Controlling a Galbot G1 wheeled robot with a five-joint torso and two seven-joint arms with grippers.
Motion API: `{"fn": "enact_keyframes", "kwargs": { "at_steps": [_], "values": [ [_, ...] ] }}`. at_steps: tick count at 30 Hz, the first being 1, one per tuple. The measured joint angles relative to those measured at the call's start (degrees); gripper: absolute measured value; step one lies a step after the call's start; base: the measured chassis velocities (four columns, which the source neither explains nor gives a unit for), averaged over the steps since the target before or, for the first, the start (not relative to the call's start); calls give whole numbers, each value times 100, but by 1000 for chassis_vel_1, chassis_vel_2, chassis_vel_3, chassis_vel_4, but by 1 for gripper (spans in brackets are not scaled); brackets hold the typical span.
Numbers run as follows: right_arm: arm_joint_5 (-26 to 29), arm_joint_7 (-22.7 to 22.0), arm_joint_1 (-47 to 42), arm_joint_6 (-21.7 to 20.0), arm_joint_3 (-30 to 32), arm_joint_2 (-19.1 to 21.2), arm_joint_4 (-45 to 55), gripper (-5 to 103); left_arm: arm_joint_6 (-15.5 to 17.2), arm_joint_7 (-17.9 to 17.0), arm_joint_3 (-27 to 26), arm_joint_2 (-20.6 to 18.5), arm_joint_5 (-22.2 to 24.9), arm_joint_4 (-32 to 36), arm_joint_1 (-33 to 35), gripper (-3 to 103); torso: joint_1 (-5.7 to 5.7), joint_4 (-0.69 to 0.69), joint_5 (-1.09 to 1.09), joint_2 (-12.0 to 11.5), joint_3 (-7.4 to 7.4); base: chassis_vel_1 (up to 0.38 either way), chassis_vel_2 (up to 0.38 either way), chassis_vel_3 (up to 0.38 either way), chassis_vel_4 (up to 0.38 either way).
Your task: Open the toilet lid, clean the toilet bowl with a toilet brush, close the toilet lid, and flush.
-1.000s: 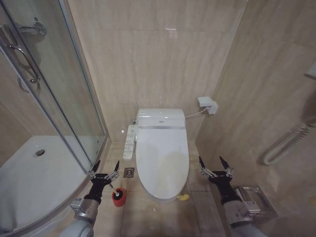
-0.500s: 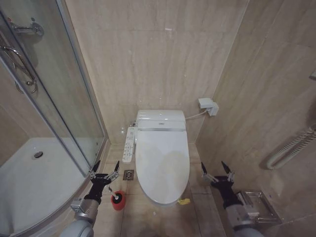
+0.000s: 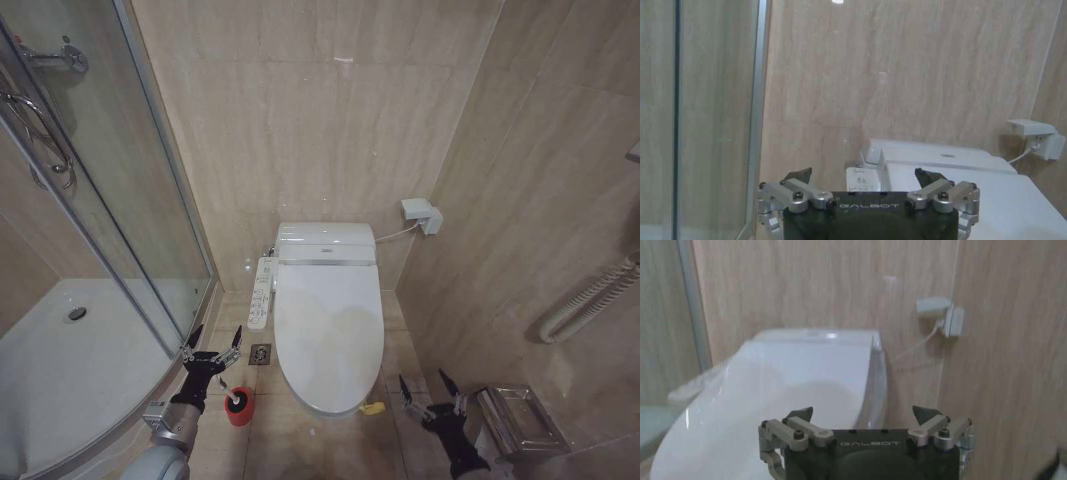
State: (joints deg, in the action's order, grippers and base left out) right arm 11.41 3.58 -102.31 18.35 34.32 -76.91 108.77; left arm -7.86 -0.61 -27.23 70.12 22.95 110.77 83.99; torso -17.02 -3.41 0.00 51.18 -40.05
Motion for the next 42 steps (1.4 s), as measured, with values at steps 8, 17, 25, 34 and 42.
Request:
{"fn": "enact_keyframes", "kwargs": {
  "at_steps": [8, 17, 25, 34, 42],
  "values": [
    [-284, 73, 90, 374, -3, -50, -792, 100, 0, 0, 0, 0, 0, 0, 0, 100, -1, 0, 1, 0, 0, 0, 0, 0, 0],
    [-665, 189, 239, 613, -140, -95, -1404, 100, 0, 0, 0, 0, 0, 0, 0, 100, -1, 0, 0, 0, -1, 0, 0, 0, 0],
    [-887, 277, 391, 641, -392, -161, -1677, 100, 0, 0, 0, 0, 0, 0, 0, 100, -1, 0, 0, 0, -1, 0, 0, 0, 0],
    [-1092, 291, 1001, 749, -527, -235, -2216, 100, 0, 0, 0, 0, 0, 0, 0, 100, -1, 1, 0, 0, -1, 0, 0, 0, 0],
    [-1120, 519, 1266, 990, -391, -394, -2734, 100, 0, 0, 0, 0, 0, 0, 0, 100, -1, 0, 0, 0, -1, 0, 0, 0, 0]
  ]
}}
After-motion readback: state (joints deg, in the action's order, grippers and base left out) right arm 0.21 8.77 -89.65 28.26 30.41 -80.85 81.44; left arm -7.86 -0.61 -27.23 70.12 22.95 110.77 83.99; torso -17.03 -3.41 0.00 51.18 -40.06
